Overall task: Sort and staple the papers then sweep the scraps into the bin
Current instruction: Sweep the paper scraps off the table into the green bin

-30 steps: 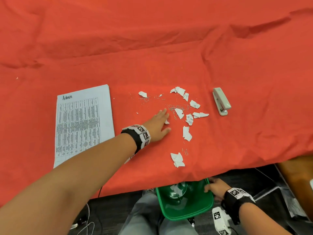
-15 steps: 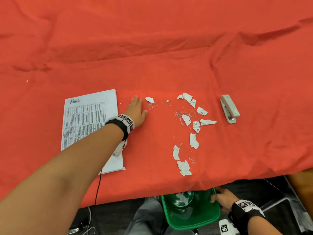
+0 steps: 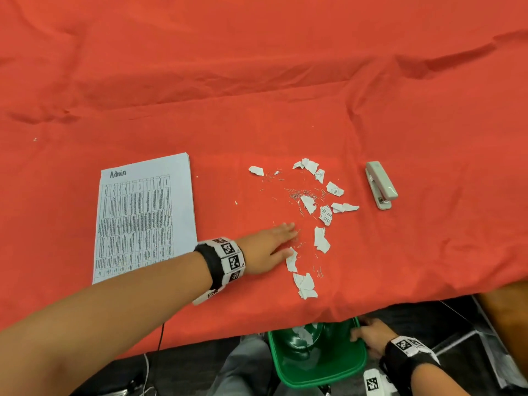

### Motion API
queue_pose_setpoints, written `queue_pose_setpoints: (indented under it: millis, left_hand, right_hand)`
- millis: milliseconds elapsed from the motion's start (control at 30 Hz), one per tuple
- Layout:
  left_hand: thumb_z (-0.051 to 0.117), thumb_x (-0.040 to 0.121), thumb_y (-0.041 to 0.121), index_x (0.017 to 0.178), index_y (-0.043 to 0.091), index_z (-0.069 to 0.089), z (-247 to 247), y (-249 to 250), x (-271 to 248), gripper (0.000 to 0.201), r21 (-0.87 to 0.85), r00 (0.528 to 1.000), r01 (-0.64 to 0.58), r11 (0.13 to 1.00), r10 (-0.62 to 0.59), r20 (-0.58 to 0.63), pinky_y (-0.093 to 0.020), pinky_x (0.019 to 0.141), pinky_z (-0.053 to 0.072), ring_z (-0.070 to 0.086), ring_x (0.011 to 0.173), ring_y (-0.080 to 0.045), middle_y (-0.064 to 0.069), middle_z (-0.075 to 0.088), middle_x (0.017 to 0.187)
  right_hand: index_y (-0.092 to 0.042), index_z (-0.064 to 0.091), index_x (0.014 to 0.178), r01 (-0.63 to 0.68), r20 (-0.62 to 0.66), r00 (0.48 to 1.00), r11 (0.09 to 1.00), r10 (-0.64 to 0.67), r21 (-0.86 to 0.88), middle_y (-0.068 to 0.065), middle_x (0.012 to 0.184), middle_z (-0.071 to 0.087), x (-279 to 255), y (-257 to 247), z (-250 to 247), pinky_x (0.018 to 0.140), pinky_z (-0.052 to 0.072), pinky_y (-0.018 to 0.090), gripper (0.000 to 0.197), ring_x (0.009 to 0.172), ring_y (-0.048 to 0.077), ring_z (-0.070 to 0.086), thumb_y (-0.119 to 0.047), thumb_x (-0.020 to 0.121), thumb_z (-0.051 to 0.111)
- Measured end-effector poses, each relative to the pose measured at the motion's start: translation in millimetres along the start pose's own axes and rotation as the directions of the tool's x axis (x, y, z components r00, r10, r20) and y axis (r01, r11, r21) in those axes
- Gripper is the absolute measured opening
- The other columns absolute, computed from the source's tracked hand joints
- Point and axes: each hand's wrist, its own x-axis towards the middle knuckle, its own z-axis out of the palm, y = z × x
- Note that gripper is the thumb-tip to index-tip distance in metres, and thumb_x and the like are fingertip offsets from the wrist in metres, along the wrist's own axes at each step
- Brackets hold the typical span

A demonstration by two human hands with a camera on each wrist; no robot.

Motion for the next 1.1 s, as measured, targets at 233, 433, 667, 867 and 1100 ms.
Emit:
queue_pose_setpoints:
  millis: [233,433,667,867,1100]
  left_hand:
    - [0.039,0.1,0.029,0.151,0.008,0.016,-75.1,-56.1,54.9,0.059,-0.076,0.888,0.333,0.94,-0.34,-0.309,-0.034,0.119,0.005,-0.001,0.149,-0.025,-0.012,0.001,0.16]
    - [0.038,0.1,0.031,0.152,0.009,0.007,-60.2,-45.1,57.1,0.064,0.028,0.952,0.28,0.96,-0.274,-0.133,-0.034,0.12,0.005,-0.003,0.148,-0.023,-0.009,-0.004,0.161]
    - [0.036,0.1,0.034,0.153,0.013,0.006,20.0,25.4,-3.3,0.064,0.022,0.994,-0.039,0.999,0.037,0.104,-0.023,0.118,0.004,-0.005,0.147,-0.012,0.001,-0.007,0.16]
    - [0.034,0.102,0.023,0.151,0.013,0.02,-17.1,21.7,26.3,0.051,-0.027,0.994,0.034,0.999,-0.036,-0.105,-0.021,0.115,0.004,0.008,0.148,-0.016,-0.004,0.012,0.159]
    - [0.036,0.101,0.029,0.152,0.007,0.009,-75.6,-39.4,86.7,0.061,0.039,0.922,0.356,0.933,-0.344,-0.179,-0.036,0.121,0.006,-0.001,0.148,-0.025,-0.011,-0.002,0.161]
  right_hand:
    - [-0.001,0.06,0.12,0.0,-0.03,1.0,0.999,-0.002,-0.045,0.023,0.088,0.071,20.5,12.6,-3.1,0.065,0.058,0.044,0.086,0.075,0.036,0.068,-0.014,0.036,0.071]
    - [-0.003,0.056,0.128,0.01,-0.004,1.0,1.0,-0.01,0.002,0.018,0.096,0.069,5.2,4.4,0.2,0.061,0.053,0.03,0.072,0.068,0.027,0.064,0.0,0.057,0.068]
    - [-0.001,0.062,0.118,0.02,0.05,0.998,0.998,-0.022,0.054,0.026,0.086,0.072,85.3,57.4,-8.6,0.068,0.059,0.055,0.082,0.074,0.043,0.071,-0.004,0.037,0.069]
    - [0.003,0.056,0.126,0.005,0.066,0.998,0.999,-0.008,0.052,0.02,0.094,0.069,20.6,18.0,-8.8,0.046,0.052,0.02,0.083,0.066,0.026,0.065,0.002,0.044,0.064]
    - [0.009,0.054,0.127,-0.004,0.091,0.996,0.991,-0.008,0.133,0.014,0.073,0.069,4.5,13.5,-13.0,0.039,0.048,0.021,0.076,0.042,0.02,0.065,0.012,0.052,0.056]
